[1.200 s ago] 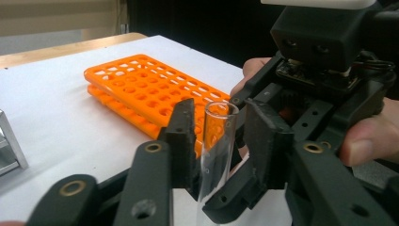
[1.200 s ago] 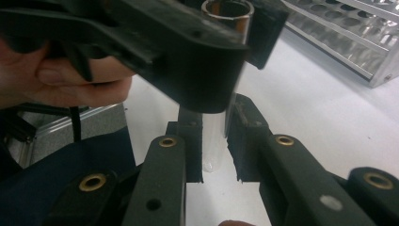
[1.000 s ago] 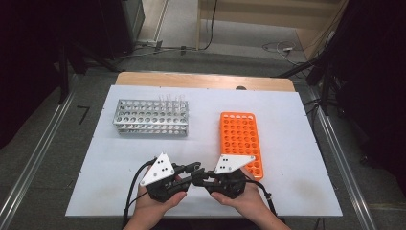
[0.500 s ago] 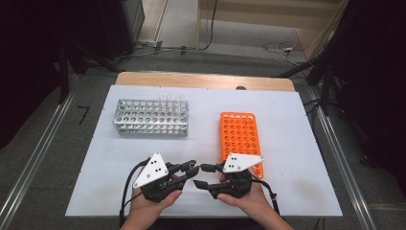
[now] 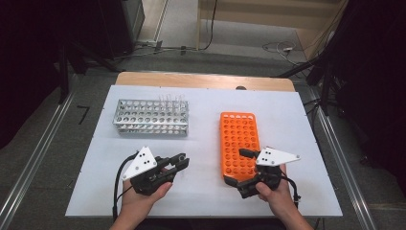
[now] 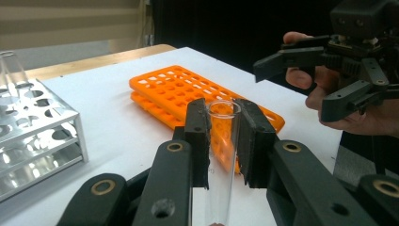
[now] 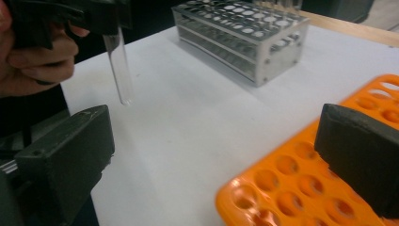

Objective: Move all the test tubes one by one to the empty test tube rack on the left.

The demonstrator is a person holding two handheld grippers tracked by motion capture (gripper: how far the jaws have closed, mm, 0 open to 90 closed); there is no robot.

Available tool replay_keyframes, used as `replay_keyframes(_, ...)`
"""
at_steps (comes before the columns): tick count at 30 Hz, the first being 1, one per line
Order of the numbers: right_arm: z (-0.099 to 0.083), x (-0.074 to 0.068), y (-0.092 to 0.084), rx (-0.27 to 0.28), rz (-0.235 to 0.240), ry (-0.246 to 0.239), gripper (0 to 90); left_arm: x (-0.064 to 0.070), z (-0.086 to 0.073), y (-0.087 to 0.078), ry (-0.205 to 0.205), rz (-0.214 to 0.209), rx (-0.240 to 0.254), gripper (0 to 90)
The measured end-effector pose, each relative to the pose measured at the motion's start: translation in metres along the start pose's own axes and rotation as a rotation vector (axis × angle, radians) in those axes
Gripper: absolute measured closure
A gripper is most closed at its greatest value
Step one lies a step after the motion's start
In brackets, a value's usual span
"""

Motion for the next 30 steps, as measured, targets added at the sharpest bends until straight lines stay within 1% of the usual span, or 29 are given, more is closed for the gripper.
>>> replay_keyframes(4, -0.010, 0.012, -0.010, -0.004, -0.031, 0.018, 0.0, -0.008, 0.005, -0.003, -0.009, 0.014, 0.012, 75.8)
replay_keyframes(7, -0.017, 0.019, -0.017, -0.001, -0.049, 0.033, 0.0, -0.015, 0.010, -0.006, -0.013, 0.032, 0.021, 75.8)
replay_keyframes(13, -0.032, 0.032, -0.031, -0.002, -0.093, 0.053, 0.0, -0.032, 0.018, -0.010, -0.017, 0.075, 0.035, 75.8)
replay_keyframes(16, -0.040, 0.038, -0.038, -0.006, -0.113, 0.066, 0.0, -0.042, 0.023, -0.010, -0.014, 0.101, 0.031, 75.8)
replay_keyframes(17, -0.043, 0.040, -0.040, -0.008, -0.120, 0.072, 0.0, -0.045, 0.025, -0.010, -0.017, 0.112, 0.033, 75.8)
replay_keyframes(19, -0.048, 0.043, -0.044, -0.011, -0.126, 0.083, 0.0, -0.052, 0.028, -0.010, -0.004, 0.140, 0.027, 75.8)
replay_keyframes(20, -0.051, 0.045, -0.047, -0.012, -0.128, 0.087, 0.0, -0.055, 0.030, -0.009, -0.005, 0.149, 0.025, 75.8)
replay_keyframes(26, -0.070, 0.052, -0.059, -0.027, -0.149, 0.119, 0.0, -0.078, 0.037, -0.002, -0.012, 0.191, 0.017, 75.8)
replay_keyframes(30, -0.079, 0.059, -0.065, -0.030, -0.168, 0.137, 0.0, -0.095, 0.044, 0.003, -0.031, 0.214, 0.031, 75.8)
Point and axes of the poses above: each handheld gripper's, and its own axes: y roughly forward along the jaws, z roughly out of its top, x roughly to its right, the point moved 3 cm from there along y, roughly forward along the jaws, and after that the axes turned 11 degrees about -x, right-handed, at the moved point
